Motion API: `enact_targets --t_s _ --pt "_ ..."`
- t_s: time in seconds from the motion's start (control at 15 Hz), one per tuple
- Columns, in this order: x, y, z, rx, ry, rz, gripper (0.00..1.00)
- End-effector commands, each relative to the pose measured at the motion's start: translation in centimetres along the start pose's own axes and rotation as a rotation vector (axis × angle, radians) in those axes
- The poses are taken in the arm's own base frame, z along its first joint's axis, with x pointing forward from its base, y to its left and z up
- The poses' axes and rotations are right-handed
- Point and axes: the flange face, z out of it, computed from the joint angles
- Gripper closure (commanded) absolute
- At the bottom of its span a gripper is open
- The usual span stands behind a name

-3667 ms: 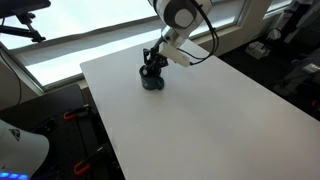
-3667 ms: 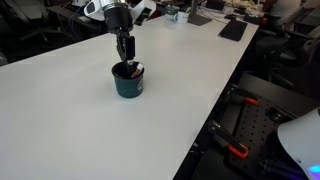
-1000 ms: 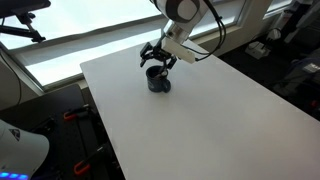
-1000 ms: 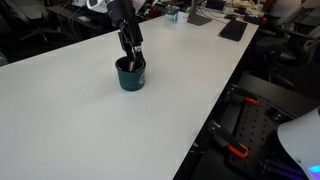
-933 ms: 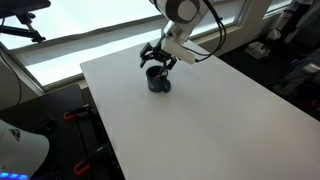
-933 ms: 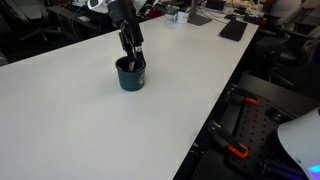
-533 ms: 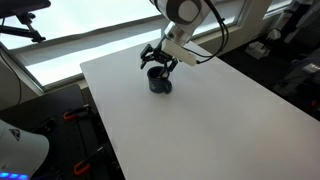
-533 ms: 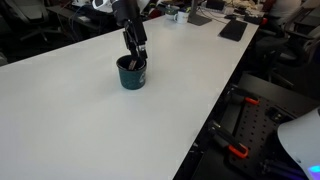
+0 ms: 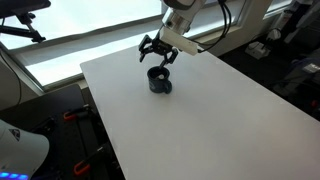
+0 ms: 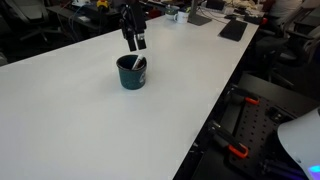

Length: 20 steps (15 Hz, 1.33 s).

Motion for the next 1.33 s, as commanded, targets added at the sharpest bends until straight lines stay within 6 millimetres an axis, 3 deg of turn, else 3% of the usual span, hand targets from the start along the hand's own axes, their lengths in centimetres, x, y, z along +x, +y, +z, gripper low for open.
enact_targets --t_s 0.0,0.8,1.27 --pt "-0.9 -1.0 -0.5 -0.035 -0.015 0.013 0.0" --pt "-4.4 1.7 0.0 -0.081 -0.059 0.031 0.0" --pt "-3.9 3.6 1.4 -0.104 -0.027 -0.069 0.0"
